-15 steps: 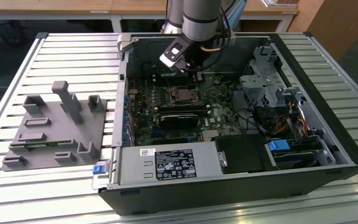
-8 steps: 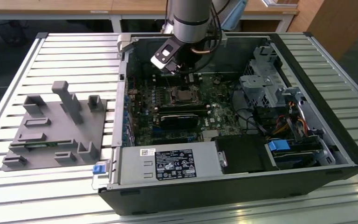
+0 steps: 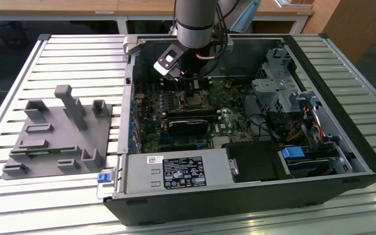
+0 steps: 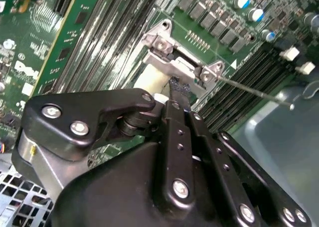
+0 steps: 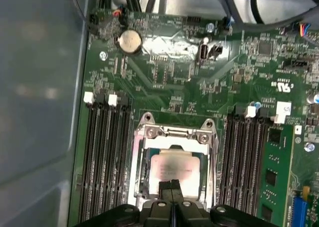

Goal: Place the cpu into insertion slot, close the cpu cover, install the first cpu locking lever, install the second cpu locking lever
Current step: 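Close the cpu cover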

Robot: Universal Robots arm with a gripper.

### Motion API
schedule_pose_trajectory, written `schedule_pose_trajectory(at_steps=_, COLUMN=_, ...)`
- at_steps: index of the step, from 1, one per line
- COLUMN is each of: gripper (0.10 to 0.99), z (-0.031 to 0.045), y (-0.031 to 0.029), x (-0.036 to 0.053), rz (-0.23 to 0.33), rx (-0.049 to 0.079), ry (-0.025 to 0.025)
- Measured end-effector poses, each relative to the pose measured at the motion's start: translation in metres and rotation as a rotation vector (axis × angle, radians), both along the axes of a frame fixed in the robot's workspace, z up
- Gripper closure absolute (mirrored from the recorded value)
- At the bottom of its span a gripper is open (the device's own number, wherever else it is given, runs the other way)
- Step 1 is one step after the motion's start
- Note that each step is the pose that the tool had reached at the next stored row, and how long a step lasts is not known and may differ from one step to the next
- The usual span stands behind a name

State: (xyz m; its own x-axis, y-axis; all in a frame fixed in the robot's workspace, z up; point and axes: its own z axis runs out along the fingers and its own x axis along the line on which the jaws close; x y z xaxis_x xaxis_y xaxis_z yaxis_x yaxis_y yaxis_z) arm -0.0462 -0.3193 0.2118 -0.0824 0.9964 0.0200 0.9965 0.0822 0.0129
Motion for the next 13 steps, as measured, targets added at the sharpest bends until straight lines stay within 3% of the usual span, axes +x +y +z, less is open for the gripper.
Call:
schedule_pose_trajectory(at_steps=7, gripper=0.980, z=-0.0040, y=0.0005, x=-0.0072, rz=0.001, rx=0.000, ry=0.0000)
schedule_pose_trajectory(at_steps=13, gripper=0.980, z=-0.0094, y=0.0012, x=-0.0085, rz=0.001, rx=0.000, ry=0.0000)
